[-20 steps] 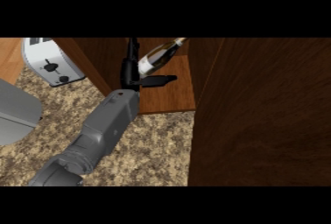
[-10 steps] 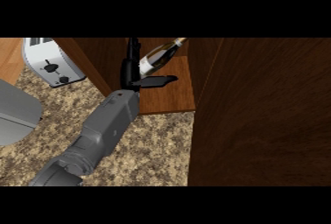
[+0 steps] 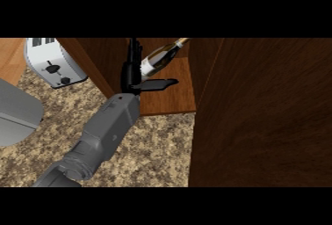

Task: Pick up the wine, place it into the cabinet and close the cabinet

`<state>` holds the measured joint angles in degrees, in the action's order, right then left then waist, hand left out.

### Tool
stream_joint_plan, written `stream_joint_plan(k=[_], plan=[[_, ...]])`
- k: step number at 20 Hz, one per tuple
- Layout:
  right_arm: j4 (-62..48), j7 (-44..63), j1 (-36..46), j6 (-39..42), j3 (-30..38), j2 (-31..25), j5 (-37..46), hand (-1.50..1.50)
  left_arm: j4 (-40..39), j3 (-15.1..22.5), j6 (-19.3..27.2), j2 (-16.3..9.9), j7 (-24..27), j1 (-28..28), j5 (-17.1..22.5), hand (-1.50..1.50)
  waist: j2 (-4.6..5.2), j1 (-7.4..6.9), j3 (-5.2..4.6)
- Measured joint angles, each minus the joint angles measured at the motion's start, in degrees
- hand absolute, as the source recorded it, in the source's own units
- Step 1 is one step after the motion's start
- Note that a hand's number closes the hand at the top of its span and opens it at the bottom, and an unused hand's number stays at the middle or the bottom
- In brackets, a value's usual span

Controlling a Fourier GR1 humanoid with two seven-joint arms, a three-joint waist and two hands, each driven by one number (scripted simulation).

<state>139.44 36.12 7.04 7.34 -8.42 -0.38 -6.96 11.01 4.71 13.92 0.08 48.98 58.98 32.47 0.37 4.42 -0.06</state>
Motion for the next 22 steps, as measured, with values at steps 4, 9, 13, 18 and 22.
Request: stream_joint_plan(k=[4, 9, 13, 18, 22], plan=[[0.43, 0.41, -0.47, -0.21, 0.19, -0.25, 0.18, -1.50, 5.40, 5.56, 0.83, -0.07, -0.36, -5.57, 3.76, -1.50, -0.34, -0.74, 0.02], [0.77, -0.98, -2.26, 0.65, 2.62, -1.17, -0.06, -1.50, 16.91, 15.69, 7.02, -0.08, -2.64, -13.52, 9.37, -1.50, -0.56, -1.86, 0.06], [0.92, -0.96, -2.66, 0.69, 3.94, -1.60, -0.17, -1.50, 28.62, 24.19, 14.66, -0.08, -4.15, -19.83, 11.35, -1.50, -0.69, -3.02, 0.07], [1.17, -0.91, -3.29, -0.14, 2.27, -0.95, 0.67, -1.50, 42.96, 32.46, 22.51, -0.09, -5.46, -28.36, 10.25, -1.50, -0.74, -4.03, 0.08], [1.57, -1.78, -4.40, 0.90, 4.20, -1.90, 0.35, -1.50, 54.20, 35.26, 26.09, -1.63, -8.72, -33.63, 7.69, -1.50, -0.72, -4.45, 0.09]])
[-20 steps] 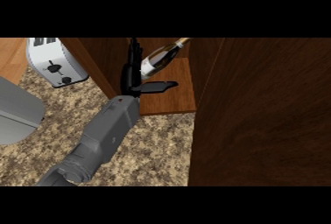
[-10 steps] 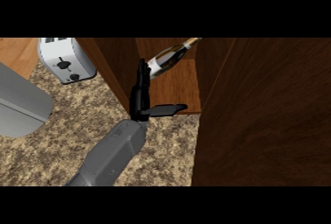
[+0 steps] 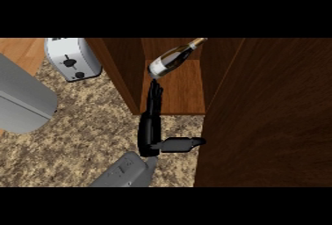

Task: Pick up the wine, place it into the cabinet and close the cabinet

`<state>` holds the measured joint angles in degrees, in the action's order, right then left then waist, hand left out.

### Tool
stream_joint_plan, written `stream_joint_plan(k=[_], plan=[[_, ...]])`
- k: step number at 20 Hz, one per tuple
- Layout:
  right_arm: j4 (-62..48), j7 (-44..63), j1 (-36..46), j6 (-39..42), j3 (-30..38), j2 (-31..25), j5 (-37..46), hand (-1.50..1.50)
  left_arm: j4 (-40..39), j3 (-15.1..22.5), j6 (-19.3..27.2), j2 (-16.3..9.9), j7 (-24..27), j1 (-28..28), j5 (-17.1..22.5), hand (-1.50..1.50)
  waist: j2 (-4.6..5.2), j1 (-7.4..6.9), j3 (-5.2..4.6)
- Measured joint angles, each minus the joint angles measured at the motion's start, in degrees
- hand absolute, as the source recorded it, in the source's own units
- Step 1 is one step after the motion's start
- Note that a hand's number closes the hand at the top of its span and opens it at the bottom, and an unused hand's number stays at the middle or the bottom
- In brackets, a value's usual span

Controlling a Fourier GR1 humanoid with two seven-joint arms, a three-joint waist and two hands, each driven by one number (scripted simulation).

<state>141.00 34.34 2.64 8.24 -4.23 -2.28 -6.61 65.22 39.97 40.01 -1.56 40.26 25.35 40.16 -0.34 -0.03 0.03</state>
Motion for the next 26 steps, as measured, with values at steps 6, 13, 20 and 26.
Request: stream_joint_plan(k=[6, 13, 20, 26], plan=[[0.19, 0.68, 0.56, -0.21, 0.49, -0.22, -0.11, -1.50, 15.27, 3.54, 5.92, -3.75, -4.63, -8.37, -4.65, -1.50, 0.04, -0.20, 0.00], [0.03, -0.36, -0.85, 0.68, -0.07, 0.13, -0.20, -1.50, 27.33, 6.04, 8.51, -6.59, -6.76, -17.55, -9.44, -1.50, 0.16, -0.11, -0.01], [-0.12, 2.30, -0.29, 2.38, -1.08, -0.23, -1.38, 1.50, 38.82, 7.56, 6.19, -14.38, -8.60, -24.11, -11.12, -1.50, 0.17, -0.14, 0.00], [-0.25, 3.17, -1.61, 5.40, -2.83, -1.25, -2.39, 1.50, 45.97, 6.29, 0.28, -22.04, -8.64, -29.95, -10.17, -1.50, 0.18, -0.09, -0.01]])
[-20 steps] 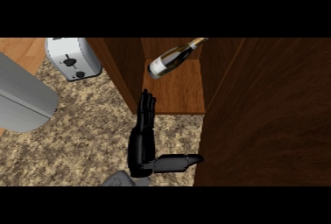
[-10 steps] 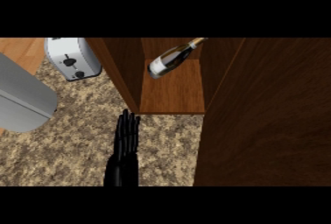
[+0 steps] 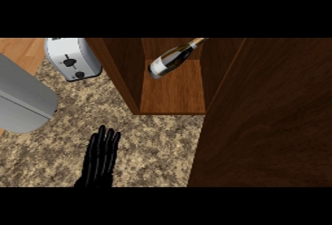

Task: Pick up the wine, place it into the cabinet and close the cabinet

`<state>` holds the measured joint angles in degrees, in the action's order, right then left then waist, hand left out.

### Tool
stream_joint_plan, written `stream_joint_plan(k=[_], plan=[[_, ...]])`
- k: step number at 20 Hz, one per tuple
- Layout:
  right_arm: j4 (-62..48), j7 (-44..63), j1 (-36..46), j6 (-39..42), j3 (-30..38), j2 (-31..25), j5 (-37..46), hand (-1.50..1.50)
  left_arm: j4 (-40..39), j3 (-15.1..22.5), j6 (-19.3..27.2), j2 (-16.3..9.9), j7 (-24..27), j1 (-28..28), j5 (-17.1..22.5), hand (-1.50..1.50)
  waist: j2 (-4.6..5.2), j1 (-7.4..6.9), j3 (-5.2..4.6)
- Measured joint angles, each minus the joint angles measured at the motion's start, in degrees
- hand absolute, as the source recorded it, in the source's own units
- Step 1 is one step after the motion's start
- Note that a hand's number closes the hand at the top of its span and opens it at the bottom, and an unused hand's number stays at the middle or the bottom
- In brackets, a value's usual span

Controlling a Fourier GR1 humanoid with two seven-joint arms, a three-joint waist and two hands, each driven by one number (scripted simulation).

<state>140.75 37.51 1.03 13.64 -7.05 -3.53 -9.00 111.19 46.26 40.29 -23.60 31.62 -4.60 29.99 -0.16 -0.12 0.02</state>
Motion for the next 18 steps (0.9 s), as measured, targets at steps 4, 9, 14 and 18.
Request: stream_joint_plan(k=[4, 9, 14, 18], plan=[[0.37, 0.79, -0.61, 1.07, -1.02, -0.38, -0.57, 1.50, 3.86, -1.87, -3.19, -4.51, 0.37, -3.90, 0.61, -1.50, -0.01, 0.03, -0.02], [-1.02, 1.38, -4.58, 1.76, -5.68, 1.79, -1.19, 1.50, 5.93, -6.34, -7.05, -8.05, 1.89, -7.27, 3.16, -1.50, -0.03, 0.09, -0.02], [-1.27, 3.33, -7.20, 1.03, -11.35, 3.55, -1.72, 1.50, 7.50, -12.79, -11.79, -11.74, 3.49, -11.07, 6.92, -1.50, -0.08, -0.06, -0.04], [-1.24, 3.04, -8.66, 3.11, -18.13, 3.38, -1.71, 1.50, 8.74, -17.77, -14.51, -14.06, 3.65, -13.56, 10.08, -1.50, -0.17, -0.08, -0.05]])
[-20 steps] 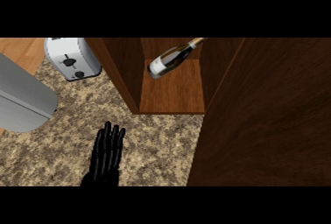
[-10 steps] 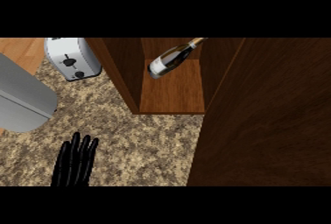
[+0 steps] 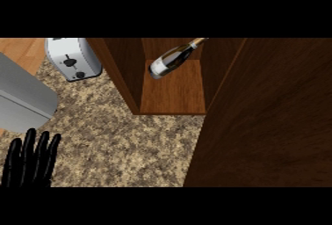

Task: Pick up the wine, place it into the cabinet and close the cabinet

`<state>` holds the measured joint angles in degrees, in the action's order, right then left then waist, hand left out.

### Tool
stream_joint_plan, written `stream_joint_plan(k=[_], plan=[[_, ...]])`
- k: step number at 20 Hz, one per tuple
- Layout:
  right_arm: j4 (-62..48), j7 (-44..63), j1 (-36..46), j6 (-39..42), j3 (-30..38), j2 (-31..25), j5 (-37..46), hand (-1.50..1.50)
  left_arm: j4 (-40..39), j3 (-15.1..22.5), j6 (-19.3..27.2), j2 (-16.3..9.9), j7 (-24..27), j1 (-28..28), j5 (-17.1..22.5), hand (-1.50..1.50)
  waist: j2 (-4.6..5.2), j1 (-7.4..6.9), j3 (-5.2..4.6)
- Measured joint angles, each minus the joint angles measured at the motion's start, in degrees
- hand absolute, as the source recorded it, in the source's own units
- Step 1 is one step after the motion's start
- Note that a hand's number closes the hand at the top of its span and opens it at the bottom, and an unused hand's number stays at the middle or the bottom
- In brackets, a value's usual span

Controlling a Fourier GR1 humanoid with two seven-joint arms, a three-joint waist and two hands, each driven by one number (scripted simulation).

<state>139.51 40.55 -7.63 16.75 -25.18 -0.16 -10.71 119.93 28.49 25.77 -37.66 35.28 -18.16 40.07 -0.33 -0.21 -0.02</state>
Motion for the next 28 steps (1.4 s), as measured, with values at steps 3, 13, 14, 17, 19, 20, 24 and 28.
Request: stream_joint_plan(k=[3, 13, 14, 17, 19, 20, 24, 28], plan=[[0.06, 0.93, 0.58, -0.18, -5.55, 0.17, 0.44, 1.50, 0.15, -4.47, -2.73, -1.51, -0.17, -1.27, 2.87, -1.50, -0.03, 0.00, -0.03], [1.31, 2.01, 1.91, -10.41, -17.21, -1.48, 8.20, 1.50, -1.31, -16.04, -11.37, -5.88, -1.91, -5.14, 9.36, -1.50, -0.17, 0.17, -0.09], [1.41, 1.64, 1.99, -11.54, -17.34, -1.96, 8.67, 1.50, -2.37, -16.63, -12.54, -5.91, -1.61, -5.46, 9.50, -1.50, -0.17, 0.16, -0.10], [1.71, 0.47, 2.30, -14.68, -17.97, -3.29, 10.60, 1.50, -3.31, -19.38, -15.16, -7.17, -2.47, -5.87, 11.25, -1.50, -0.26, 0.15, -0.13], [1.72, -0.69, 3.01, -16.21, -18.31, -4.26, 11.34, 1.50, -3.20, -20.23, -15.62, -7.42, -3.10, -5.78, 11.73, -1.50, -0.27, 0.09, -0.14], [1.68, -1.43, 3.52, -16.91, -18.44, -4.83, 11.56, 1.50, -3.37, -20.44, -15.99, -7.46, -3.28, -5.69, 11.84, -1.50, -0.27, 0.02, -0.16], [-0.30, -2.66, 7.77, -20.11, -20.51, -4.61, 14.23, 1.50, -4.63, -20.67, -17.88, -7.02, -3.53, -5.45, 12.12, -1.50, -0.22, -0.16, -0.21], [-2.52, -1.13, 15.45, -27.28, -24.21, -5.18, 17.74, 1.50, -3.67, -22.04, -18.98, -7.06, -4.78, -5.46, 13.50, -1.50, -0.13, -0.61, -0.22]])
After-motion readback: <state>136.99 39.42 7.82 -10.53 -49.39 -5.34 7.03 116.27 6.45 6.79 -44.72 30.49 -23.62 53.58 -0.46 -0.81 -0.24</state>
